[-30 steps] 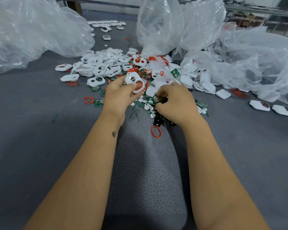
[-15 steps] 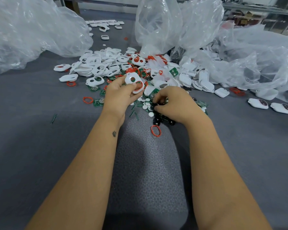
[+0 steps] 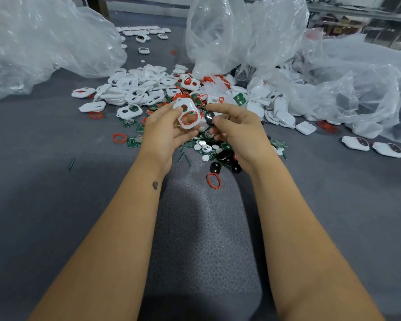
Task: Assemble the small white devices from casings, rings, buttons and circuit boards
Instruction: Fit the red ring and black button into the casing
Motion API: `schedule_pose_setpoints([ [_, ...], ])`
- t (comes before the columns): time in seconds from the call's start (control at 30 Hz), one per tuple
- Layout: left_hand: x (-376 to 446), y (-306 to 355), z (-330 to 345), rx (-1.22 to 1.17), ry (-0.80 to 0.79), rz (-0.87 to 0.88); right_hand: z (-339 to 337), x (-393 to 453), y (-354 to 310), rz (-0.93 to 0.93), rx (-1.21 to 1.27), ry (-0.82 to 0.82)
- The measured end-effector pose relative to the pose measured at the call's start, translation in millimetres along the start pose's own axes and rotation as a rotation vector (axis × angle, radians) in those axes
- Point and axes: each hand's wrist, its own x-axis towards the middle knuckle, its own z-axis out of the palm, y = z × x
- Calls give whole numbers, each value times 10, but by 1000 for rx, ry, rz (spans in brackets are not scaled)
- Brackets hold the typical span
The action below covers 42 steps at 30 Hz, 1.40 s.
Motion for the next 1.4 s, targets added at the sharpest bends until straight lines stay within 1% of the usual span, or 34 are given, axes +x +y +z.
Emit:
schedule_pose_setpoints([
  [0.1, -17, 3, 6, 40, -27, 7, 5, 2, 12, 2, 33, -13],
  [0.23, -32, -2, 23, 106, -62, -2, 16, 15, 15, -6, -43, -1],
  [0.4, -52, -5, 30, 154, -105, 1, 17, 14, 20, -43, -68, 25],
  [0.63, -72, -38, 28, 269, -182, 145, 54, 20, 15, -20, 107, -6],
  [0.7, -67, -46, 19, 283, -184, 163, 76, 12, 20, -45, 102, -22],
  [0.8, -55, -56, 7, 285, -189, 164, 101, 4, 29, -66, 85, 10],
  [0.9, -59, -52, 2, 295, -230, 172, 84, 11, 28, -52, 169, 57],
  [1.03, -72, -13, -10, 198, -255, 140, 78, 12, 9, 0, 288, 51],
  [1.13, -77, -2, -13, 136, -268, 89, 83, 6, 0, -4, 360, 39],
  [1.27, -72, -22, 2, 182, -253, 49, 75, -15, -10, -13, 337, 15],
  [1.4, -63, -8, -1, 152, -279, 14, 100, -27, -18, -17, 318, 18],
])
